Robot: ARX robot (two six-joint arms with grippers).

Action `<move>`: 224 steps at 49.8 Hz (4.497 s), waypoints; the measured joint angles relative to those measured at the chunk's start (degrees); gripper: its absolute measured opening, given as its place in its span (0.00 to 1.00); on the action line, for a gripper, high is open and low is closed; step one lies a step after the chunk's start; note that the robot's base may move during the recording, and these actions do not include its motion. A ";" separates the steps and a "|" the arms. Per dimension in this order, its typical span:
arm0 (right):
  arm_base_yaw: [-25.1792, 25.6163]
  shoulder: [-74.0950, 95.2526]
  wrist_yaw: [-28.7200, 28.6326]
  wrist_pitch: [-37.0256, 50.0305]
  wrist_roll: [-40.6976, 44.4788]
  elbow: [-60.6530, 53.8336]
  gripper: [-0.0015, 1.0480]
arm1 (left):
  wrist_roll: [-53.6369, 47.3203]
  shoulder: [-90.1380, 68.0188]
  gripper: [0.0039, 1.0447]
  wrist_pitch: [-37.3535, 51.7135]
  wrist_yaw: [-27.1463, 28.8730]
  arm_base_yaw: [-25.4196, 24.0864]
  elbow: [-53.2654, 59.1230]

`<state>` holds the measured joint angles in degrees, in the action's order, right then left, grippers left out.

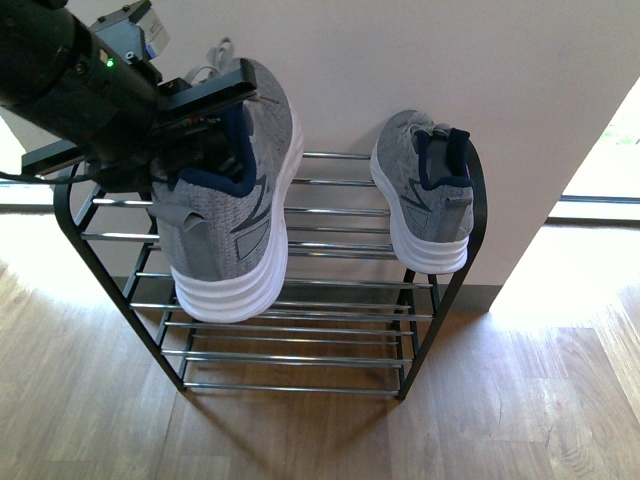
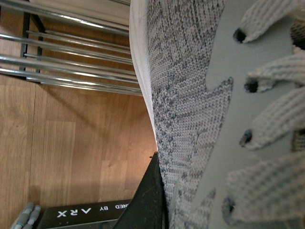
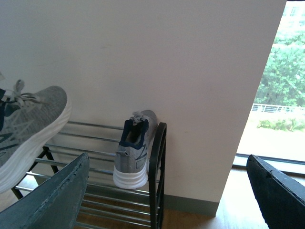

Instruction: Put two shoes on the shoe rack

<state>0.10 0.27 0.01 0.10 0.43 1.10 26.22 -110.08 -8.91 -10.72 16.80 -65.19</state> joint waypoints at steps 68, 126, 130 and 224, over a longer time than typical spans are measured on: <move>0.00 0.00 0.02 0.00 0.00 0.00 0.91 | -1.77 -31.65 0.04 -4.68 -2.97 5.11 -35.71; 0.00 0.00 0.02 0.00 0.00 0.00 0.91 | 15.21 -3.30 0.91 -1.31 -3.91 6.78 -16.13; 0.00 0.00 0.02 0.00 0.00 0.00 0.91 | 16.02 5.60 0.91 -3.80 -0.35 6.16 -11.82; 0.00 0.00 0.00 0.00 -0.02 0.00 0.91 | -25.62 92.83 0.01 26.23 10.71 -16.59 64.41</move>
<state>0.10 0.27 0.01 0.10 0.40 1.10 0.60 -17.26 17.32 -0.01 0.21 -0.78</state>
